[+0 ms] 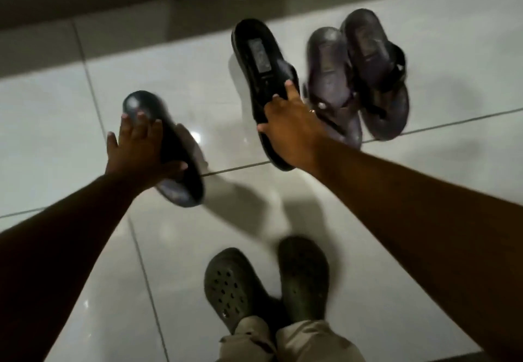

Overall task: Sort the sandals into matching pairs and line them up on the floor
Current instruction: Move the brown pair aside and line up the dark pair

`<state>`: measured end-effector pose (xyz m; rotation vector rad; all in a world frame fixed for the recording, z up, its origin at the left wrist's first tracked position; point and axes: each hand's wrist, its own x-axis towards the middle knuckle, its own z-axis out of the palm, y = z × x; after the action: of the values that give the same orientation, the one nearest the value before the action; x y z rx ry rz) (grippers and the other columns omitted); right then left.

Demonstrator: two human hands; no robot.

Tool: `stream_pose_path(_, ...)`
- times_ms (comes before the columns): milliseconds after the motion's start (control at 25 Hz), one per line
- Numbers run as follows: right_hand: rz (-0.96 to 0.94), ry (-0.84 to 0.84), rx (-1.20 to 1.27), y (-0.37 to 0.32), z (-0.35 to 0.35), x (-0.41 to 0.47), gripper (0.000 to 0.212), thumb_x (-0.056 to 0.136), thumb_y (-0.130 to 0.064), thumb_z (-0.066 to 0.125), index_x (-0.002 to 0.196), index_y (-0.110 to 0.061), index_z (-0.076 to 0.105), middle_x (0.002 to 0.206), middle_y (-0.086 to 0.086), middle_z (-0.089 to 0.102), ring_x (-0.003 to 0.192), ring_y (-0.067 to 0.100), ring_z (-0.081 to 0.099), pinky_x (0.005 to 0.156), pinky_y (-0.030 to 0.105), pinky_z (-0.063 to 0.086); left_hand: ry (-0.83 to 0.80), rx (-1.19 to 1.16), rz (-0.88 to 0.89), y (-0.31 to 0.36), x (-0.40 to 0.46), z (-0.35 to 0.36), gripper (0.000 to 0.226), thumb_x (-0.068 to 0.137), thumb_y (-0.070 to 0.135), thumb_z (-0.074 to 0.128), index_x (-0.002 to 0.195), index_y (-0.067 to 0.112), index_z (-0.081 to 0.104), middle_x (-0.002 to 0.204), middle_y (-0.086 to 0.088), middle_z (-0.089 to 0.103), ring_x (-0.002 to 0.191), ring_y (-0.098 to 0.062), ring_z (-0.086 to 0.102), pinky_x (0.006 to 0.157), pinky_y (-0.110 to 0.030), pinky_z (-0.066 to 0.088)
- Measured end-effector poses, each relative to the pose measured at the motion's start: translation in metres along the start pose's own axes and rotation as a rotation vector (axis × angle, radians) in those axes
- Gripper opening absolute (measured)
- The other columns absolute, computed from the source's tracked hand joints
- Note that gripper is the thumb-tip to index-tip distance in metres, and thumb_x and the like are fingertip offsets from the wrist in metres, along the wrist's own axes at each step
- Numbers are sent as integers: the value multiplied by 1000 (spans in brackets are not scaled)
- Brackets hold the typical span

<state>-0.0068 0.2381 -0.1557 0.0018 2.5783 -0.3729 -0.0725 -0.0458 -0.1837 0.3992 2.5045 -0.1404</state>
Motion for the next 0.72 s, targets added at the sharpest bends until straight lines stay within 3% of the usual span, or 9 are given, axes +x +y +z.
stream_pose_path(120, 40, -38, -27, -72, 45, 24, 41, 98, -37, 44, 127, -9, 50, 141, 18, 46, 148, 36, 14, 113, 53, 31, -136, -8, -27, -49, -16, 25, 107, 65, 63, 68, 150, 29, 12, 162, -12, 1, 147, -40, -2, 114, -63, 16)
stream_pose_path(280, 45, -109, -108, -111, 95, 31, 45, 99, -28, 46, 139, -8, 41, 155, 21, 28, 149, 38, 7, 115, 58, 25, -92, -330, 62, -49, -7, 55, 93, 74, 37, 74, 150, 27, 22, 160, -20, -11, 148, -37, -3, 120, -48, 19)
stream_pose_path(360, 19, -81, -24, -111, 101, 32, 49, 98, -27, 48, 142, -8, 37, 160, 18, 16, 149, 39, 5, 117, 57, 23, -45, -371, 119, -41, 1, 57, 92, 74, 32, 75, 150, 28, 22, 160, -20, -15, 148, -38, -2, 120, -44, 20)
stream_pose_path(520, 20, 125, 209, -85, 79, 30, 68, 85, -40, 65, 140, -10, 37, 161, 22, -3, 149, 42, 4, 112, 58, 28, -69, -310, 212, -40, 17, 43, 109, 64, 48, 78, 150, 27, 15, 159, -22, -15, 147, -40, -9, 120, -51, 14)
stream_pose_path(640, -61, -53, 96, -53, 69, 20, 93, 83, -45, 66, 152, -15, 12, 158, 26, -18, 145, 51, -8, 109, 70, 26, -18, -210, 270, -37, 17, 41, 106, 65, 63, 68, 150, 22, 20, 161, -20, -7, 147, -42, -6, 117, -53, 13)
stream_pose_path(720, -105, -137, 15, -46, 74, 18, 87, 88, -34, 64, 153, -17, 9, 158, 25, -20, 145, 50, -9, 108, 70, 28, 23, -125, 317, -29, 14, 47, 96, 71, 67, 57, 149, 21, 24, 161, -21, 2, 147, -41, -4, 118, -53, 12)
